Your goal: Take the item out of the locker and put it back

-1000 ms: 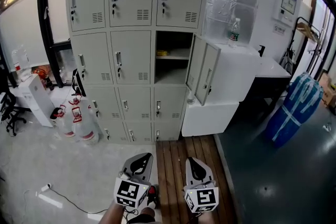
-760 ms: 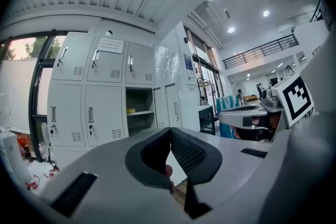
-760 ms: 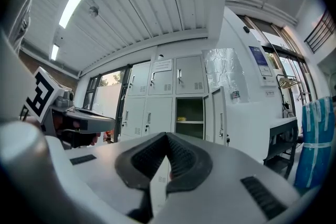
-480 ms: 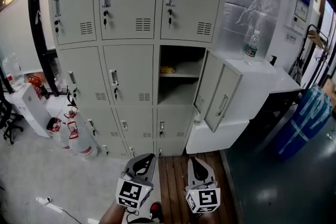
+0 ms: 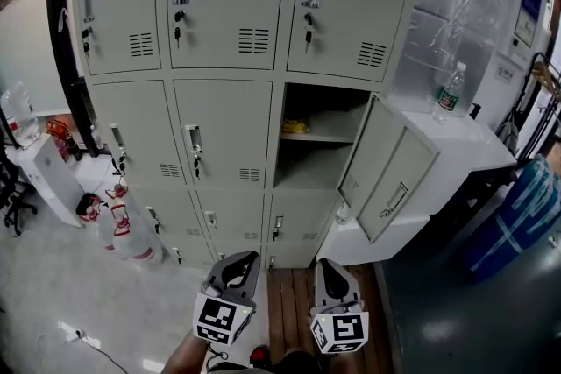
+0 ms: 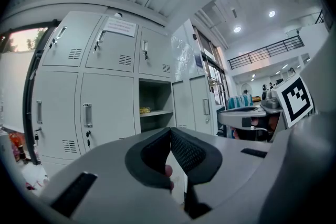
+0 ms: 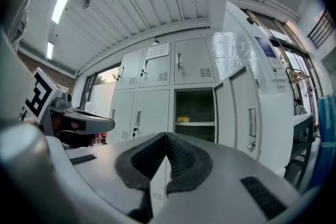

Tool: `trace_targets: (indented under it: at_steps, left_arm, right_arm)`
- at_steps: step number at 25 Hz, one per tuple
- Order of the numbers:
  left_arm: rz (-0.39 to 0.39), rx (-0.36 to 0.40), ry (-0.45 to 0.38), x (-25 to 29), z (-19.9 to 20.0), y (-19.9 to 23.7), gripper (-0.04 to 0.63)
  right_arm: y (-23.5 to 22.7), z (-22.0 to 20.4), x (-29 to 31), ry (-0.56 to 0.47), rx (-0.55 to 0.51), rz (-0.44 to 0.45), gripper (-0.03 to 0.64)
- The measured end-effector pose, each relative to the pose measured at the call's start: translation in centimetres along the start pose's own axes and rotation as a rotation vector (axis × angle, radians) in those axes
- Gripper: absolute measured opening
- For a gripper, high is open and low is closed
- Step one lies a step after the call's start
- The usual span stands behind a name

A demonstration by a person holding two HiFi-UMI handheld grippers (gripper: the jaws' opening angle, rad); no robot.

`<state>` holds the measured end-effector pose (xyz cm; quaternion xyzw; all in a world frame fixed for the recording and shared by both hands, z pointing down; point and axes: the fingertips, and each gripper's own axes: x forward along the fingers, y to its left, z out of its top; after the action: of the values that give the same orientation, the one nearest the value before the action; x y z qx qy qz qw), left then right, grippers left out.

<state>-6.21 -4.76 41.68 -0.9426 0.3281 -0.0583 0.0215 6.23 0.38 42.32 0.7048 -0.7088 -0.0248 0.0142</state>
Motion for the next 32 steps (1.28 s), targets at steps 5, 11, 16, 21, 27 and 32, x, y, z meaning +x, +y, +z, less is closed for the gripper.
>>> trace_targets:
  at_steps: [5,11,16,21,27,32]
  left_arm:
    - [0.0,-0.006,0.006,1.7,-0.2,1.4,0.023]
    - [0.0,-0.002,0.008,4.3,-0.2,3.1,0.023]
    - [0.023,0.007,-0.002,7.2,0.4,4.8,0.023]
    - [0.051,0.008,0.015,11.0,0.1,6.3,0.023]
    - [0.107,0.001,0.022,15.4,0.7,8.9,0.023]
    - [0.152,-0.009,0.037,18.9,0.9,10.4,0.023]
  right_arm:
    - [-0.5,-0.1,2.2,0.003,-0.006,0.001,0.017]
    - [-1.6,-0.4,5.4,0.01,-0.011,0.0,0.017]
    - [-3.3,-0.5,8.7,0.001,-0.007,0.013,0.017]
    - [-5.7,-1.1,12.9,0.004,0.008,0.031,0.017]
    - [-7.9,-1.0,18.6,-0.004,0.017,0.089,0.017]
    - [-9.8,-1.0,22.9,0.003,0.022,0.139,0.017]
